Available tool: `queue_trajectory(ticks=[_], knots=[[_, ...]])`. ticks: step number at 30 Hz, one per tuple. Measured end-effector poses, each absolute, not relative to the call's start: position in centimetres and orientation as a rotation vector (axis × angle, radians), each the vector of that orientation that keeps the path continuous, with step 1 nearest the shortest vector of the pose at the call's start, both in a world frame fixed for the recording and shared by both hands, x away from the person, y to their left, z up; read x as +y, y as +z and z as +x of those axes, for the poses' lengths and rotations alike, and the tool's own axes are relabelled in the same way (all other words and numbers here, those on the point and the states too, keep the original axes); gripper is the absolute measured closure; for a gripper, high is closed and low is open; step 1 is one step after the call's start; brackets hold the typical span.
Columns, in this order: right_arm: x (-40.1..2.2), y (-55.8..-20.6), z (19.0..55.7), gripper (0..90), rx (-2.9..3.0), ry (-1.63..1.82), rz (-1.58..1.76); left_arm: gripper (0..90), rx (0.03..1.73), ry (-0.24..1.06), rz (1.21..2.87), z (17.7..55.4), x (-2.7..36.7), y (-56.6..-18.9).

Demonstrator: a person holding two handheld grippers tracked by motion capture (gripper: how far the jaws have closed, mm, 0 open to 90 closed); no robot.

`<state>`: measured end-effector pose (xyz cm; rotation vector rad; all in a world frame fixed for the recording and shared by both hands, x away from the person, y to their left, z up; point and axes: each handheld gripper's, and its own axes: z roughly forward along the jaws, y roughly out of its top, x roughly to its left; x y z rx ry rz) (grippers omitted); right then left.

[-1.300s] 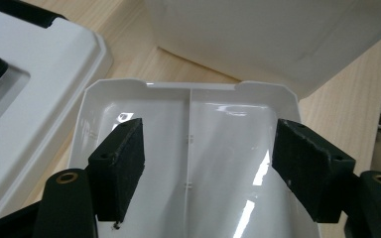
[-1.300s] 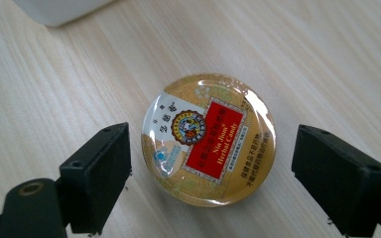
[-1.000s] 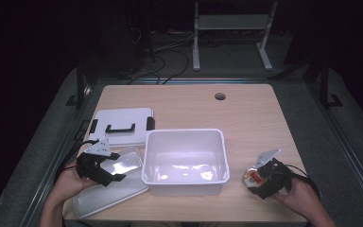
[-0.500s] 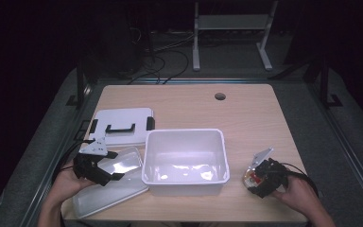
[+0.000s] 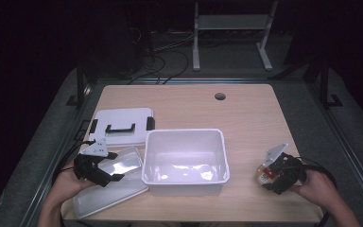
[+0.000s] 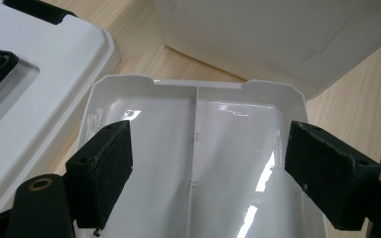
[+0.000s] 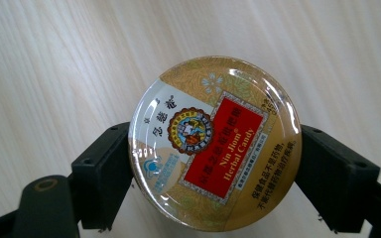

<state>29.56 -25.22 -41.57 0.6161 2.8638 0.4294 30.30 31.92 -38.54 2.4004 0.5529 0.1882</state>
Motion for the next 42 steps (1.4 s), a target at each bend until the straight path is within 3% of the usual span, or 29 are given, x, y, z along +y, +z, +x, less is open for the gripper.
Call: queue_trajectory(ticks=[11, 26, 42], knots=[[-25.6, -38.6, 30.9, 19.9, 2.861, 0.432, 0.519, 16.5, 0.561, 0.181, 2.398, 30.4, 31.9, -38.7], [-22.8, -33.4, 31.5, 19.9, 2.822, 0.537, 0.445, 15.1, 0.564, 0.189, 2.389, 30.4, 31.8, -38.6], [-20.1, -30.5, 31.7, 19.9, 2.837, 0.621, 0.47, 14.5, 0.566, 0.182, 2.391, 30.4, 31.7, -38.8]])
